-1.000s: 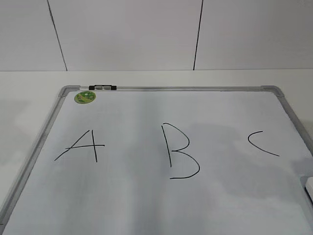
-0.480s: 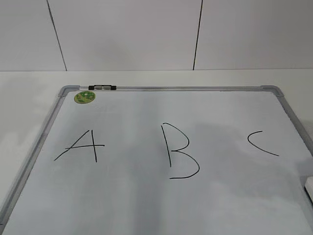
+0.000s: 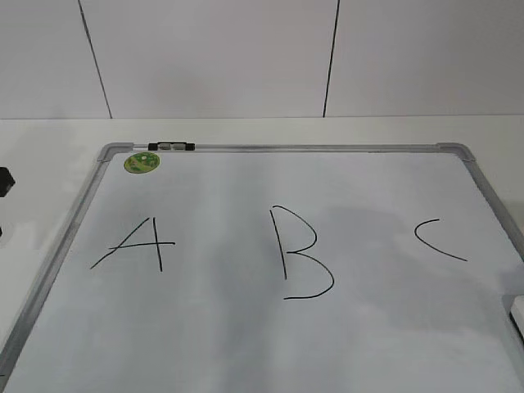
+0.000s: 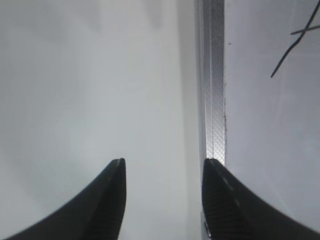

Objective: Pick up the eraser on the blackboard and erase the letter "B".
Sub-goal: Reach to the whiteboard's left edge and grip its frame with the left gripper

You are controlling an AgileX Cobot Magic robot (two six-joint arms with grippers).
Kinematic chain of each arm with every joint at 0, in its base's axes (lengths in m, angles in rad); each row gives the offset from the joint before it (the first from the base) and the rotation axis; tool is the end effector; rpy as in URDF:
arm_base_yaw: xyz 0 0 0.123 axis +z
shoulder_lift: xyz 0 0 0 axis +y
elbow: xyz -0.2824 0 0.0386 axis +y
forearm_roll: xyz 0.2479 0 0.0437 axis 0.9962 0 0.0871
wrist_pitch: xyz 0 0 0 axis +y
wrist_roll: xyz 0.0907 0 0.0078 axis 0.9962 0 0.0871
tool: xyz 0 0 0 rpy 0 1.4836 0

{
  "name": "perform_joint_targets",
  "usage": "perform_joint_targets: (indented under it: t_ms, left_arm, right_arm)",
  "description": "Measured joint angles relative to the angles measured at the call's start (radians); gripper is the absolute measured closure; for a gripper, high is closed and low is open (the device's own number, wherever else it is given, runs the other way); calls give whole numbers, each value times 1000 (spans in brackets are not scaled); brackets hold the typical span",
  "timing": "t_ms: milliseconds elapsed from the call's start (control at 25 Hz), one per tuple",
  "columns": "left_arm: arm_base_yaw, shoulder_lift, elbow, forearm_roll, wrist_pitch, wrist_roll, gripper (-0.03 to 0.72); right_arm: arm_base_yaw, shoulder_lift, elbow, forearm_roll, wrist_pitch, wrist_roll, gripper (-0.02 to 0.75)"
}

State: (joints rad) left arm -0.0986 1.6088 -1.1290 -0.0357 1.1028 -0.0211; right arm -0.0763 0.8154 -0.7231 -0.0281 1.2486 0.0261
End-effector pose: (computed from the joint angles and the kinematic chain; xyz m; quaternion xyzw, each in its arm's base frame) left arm 0.2944 -0.0320 0.2373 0.0313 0.9987 -0.0184 0.0366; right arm 0.1131 -0.0111 0.2892 0.0482 0.9862 -0.0178 0.1575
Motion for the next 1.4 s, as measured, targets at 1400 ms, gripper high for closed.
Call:
perform_joint_targets:
  t_ms: [1400]
  left_arm:
    - [-53, 286, -156, -37, -137, 0, 377]
  right_arm:
    - [0, 0, 0, 2, 0, 0, 190]
